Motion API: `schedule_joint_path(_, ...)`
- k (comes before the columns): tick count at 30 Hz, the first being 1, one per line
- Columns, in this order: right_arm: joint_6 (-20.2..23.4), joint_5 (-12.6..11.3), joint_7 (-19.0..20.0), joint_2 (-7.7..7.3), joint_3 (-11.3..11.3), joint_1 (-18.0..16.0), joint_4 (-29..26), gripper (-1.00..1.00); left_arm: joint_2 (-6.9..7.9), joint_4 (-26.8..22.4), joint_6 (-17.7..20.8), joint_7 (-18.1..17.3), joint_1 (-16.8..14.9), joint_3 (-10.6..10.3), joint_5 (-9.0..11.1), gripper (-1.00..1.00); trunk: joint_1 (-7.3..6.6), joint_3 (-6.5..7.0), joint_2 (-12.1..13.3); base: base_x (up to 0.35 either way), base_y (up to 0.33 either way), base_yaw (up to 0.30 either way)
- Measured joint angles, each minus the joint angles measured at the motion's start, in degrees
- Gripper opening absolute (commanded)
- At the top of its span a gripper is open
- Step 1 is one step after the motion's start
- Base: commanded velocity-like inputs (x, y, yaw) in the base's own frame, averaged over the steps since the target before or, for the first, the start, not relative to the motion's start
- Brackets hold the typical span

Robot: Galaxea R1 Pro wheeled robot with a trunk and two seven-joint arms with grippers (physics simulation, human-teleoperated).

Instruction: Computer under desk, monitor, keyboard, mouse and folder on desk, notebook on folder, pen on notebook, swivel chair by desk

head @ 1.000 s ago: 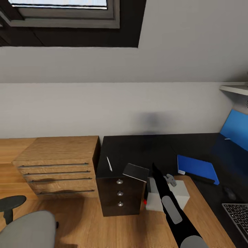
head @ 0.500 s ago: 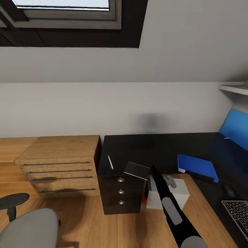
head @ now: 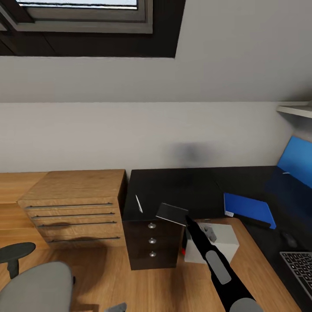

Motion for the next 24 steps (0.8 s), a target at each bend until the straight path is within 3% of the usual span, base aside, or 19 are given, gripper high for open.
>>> schedule_joint_path(6,11.49,-3.29,-1.29,-0.84,-2.58,-0.01,0.12,1.0,0.39,-6.93,6.71,0.12,-0.02,0.7,0.12,1.0,1.32,-1.08,-2.41,0.0,0.0,0.0)
schedule_joint_path(10,16.88,-6.91,-4.77,-1.05,-4.01,-0.06,0.11,1.0,1.35,-14.85,13.62,0.27,-0.05,3.07,0.32,1.0,2.2,-1.79,-4.02,0.0,0.0,0.0)
schedule_joint_path(14,18.88,-9.77,-9.15,-1.24,-4.6,-0.08,-0.11,1.0,1.76,-23.32,23.3,2.7,-0.05,6.55,0.24,1.0,3.08,-2.51,-5.62,0.0,0.0,0.0)
schedule_joint_path(19,19.61,-11.25,-10.17,-2.82,-5.62,-0.09,-0.15,1.0,1.19,-32.1,28.2,7.43,-0.03,7.89,0.32,1.0,4.17,-3.41,-7.63,0.0,0.0,0.0)
schedule_joint_path(20,19.94,-14.96,-8.8,-4.45,-8.73,-0.09,0.04,1.0,1.0,-38.5,30.72,10.91,-0.04,8.24,0.37,1.0,4.39,-3.59,-8.03,0.0,0.0,0.0)
schedule_joint_path(24,19.42,-17.29,-7.6,-5.42,-10.19,-0.08,1.97,1.0,1.05,-44.17,33.3,13.59,-0.04,8.52,0.47,1.0,5.28,-4.32,-9.64,0.0,0.0,0.0)
